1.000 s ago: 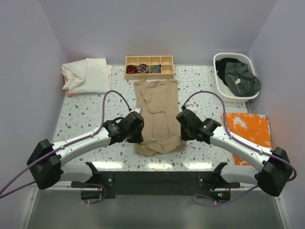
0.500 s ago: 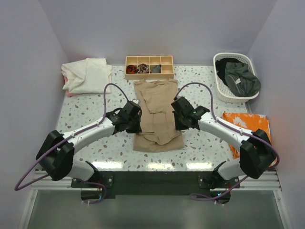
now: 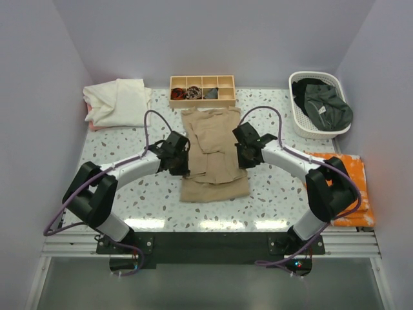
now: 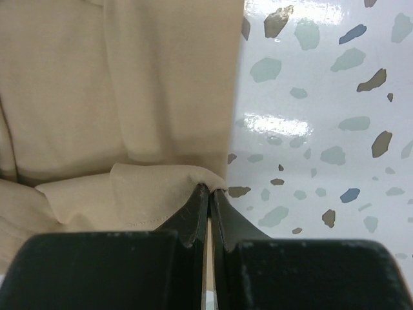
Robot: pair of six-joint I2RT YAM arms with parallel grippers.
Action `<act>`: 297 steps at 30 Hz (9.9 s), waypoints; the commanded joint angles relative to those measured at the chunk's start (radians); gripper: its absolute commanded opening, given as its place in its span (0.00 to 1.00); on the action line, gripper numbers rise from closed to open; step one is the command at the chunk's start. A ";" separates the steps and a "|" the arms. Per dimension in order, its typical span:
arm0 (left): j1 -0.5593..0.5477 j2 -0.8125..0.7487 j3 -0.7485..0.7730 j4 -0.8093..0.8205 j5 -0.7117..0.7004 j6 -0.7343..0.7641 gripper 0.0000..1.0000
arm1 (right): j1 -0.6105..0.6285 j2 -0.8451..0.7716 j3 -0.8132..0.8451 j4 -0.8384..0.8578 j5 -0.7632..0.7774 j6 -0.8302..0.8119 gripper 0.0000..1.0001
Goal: Fold and stack the t-shirts
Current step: Fold the folded rectangular tshirt in 1/3 of the way, then grab one side of the 2/3 rectangular tshirt with both arms
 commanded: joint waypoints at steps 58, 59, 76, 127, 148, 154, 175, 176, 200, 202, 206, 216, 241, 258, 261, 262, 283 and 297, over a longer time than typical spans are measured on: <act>0.030 0.101 0.038 0.184 0.249 0.096 1.00 | 0.037 0.095 0.017 0.149 -0.241 -0.020 0.40; 0.032 0.110 0.047 0.181 0.235 0.099 1.00 | 0.037 0.103 0.031 0.149 -0.232 -0.022 0.40; 0.081 0.216 0.178 0.150 0.116 0.147 1.00 | -0.003 0.218 0.203 0.165 -0.076 -0.092 0.40; 0.176 0.025 0.039 0.222 0.009 0.006 1.00 | -0.008 0.054 -0.012 0.284 -0.450 -0.040 0.41; -0.119 -0.256 -0.457 0.277 -0.002 -0.203 1.00 | 0.141 -0.035 -0.377 0.223 -0.283 0.098 0.38; -0.188 -0.454 -0.578 0.107 0.001 -0.306 1.00 | 0.166 -0.180 -0.498 0.117 -0.226 0.181 0.38; -0.234 -0.450 -0.209 0.062 -0.113 -0.134 1.00 | 0.198 -0.472 -0.289 -0.012 -0.037 0.189 0.45; -0.232 -0.399 -0.195 0.078 -0.130 -0.108 1.00 | 0.198 -0.458 -0.283 0.000 -0.039 0.178 0.45; -0.234 -0.074 -0.150 0.365 -0.282 0.101 0.47 | 0.198 -0.359 -0.524 0.223 -0.217 0.250 0.44; -0.234 -0.051 -0.149 0.371 -0.288 0.104 0.15 | 0.198 -0.354 -0.524 0.226 -0.217 0.250 0.44; -0.232 -0.020 -0.140 0.369 -0.287 0.101 0.09 | 0.196 -0.349 -0.524 0.223 -0.217 0.247 0.44; -0.232 -0.053 -0.140 0.343 -0.319 0.101 0.00 | 0.198 -0.334 -0.546 0.223 -0.197 0.254 0.44; -0.149 -0.140 -0.184 0.247 -0.459 0.038 0.00 | 0.198 -0.260 -0.552 0.218 -0.191 0.268 0.44; -0.145 -0.182 -0.109 0.155 -0.319 0.019 1.00 | 0.196 -0.674 -0.487 0.058 -0.028 0.230 0.51; -0.143 -0.253 -0.171 0.119 -0.270 -0.053 1.00 | 0.196 -0.753 -0.477 -0.027 0.038 0.254 0.57; -0.143 -0.271 -0.188 0.128 -0.240 -0.065 1.00 | 0.196 -0.765 -0.475 -0.047 0.046 0.262 0.57; -0.231 -0.851 -0.678 0.407 0.114 -0.387 1.00 | 0.195 -0.825 -0.473 -0.076 0.081 0.258 0.58; -0.367 -0.984 -0.595 -0.010 -0.284 -0.467 1.00 | 0.200 -0.803 -0.538 -0.073 0.069 0.337 0.58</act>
